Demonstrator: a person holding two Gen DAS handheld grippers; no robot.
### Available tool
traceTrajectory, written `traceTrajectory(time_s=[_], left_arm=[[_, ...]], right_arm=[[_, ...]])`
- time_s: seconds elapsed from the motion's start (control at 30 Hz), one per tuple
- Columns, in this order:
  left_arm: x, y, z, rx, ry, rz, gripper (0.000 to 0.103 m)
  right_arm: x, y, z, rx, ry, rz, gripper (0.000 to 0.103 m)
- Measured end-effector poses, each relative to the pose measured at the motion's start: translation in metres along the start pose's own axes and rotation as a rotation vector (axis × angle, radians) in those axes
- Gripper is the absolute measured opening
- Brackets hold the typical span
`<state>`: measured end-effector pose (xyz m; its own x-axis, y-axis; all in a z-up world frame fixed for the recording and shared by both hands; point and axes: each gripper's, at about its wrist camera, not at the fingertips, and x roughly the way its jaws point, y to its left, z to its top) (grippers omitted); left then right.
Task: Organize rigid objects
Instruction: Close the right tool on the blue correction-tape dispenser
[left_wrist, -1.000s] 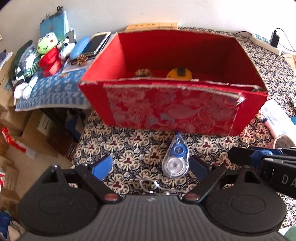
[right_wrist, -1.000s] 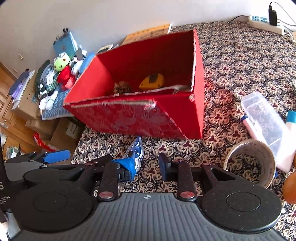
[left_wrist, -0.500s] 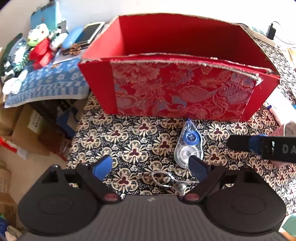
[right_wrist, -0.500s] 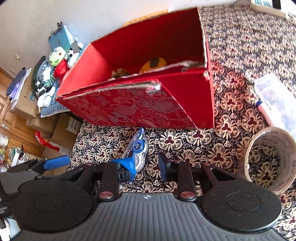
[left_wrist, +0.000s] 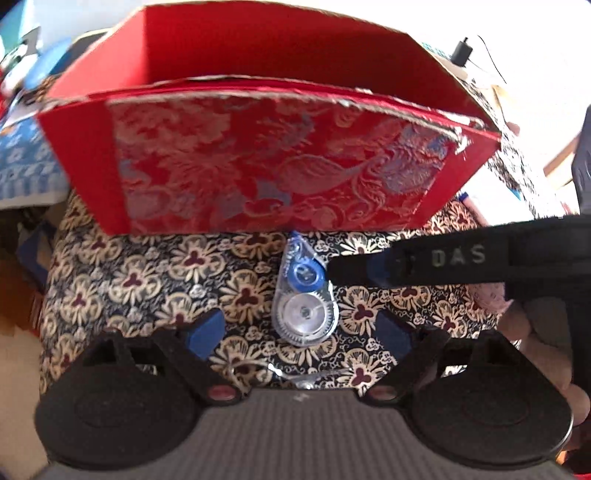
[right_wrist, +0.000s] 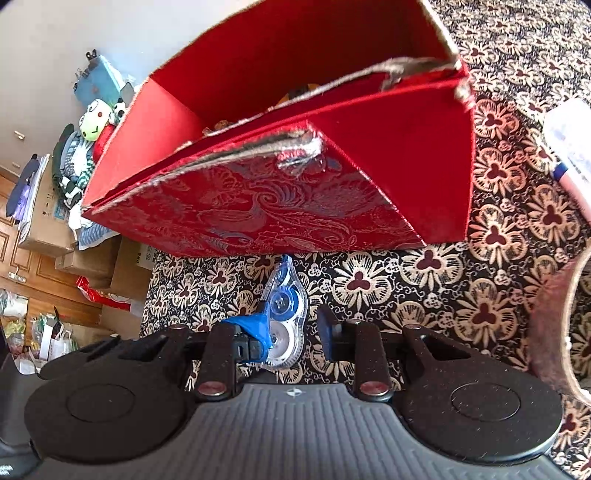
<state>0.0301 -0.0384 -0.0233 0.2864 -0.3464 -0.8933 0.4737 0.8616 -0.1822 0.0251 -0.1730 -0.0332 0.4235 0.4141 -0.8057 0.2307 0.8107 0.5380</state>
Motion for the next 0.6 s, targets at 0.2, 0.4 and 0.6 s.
traceTrajectory(time_s=[0.2, 0.4, 0.6], left_arm=[[0.022, 0.004, 0.005, 0.040, 0.025, -0.046, 0.089], [0.037, 0.007, 0.011, 0.045, 0.054, -0.093, 0.080], [0.037, 0.003, 0.016, 0.068, 0.039, -0.128, 0.068]], right_arm=[[0.012, -0.002, -0.001, 0.019, 0.015, 0.003, 0.011], [0.018, -0.005, -0.001, 0.045, -0.003, 0.002, 0.010], [0.019, -0.008, -0.003, 0.047, -0.003, 0.037, 0.010]])
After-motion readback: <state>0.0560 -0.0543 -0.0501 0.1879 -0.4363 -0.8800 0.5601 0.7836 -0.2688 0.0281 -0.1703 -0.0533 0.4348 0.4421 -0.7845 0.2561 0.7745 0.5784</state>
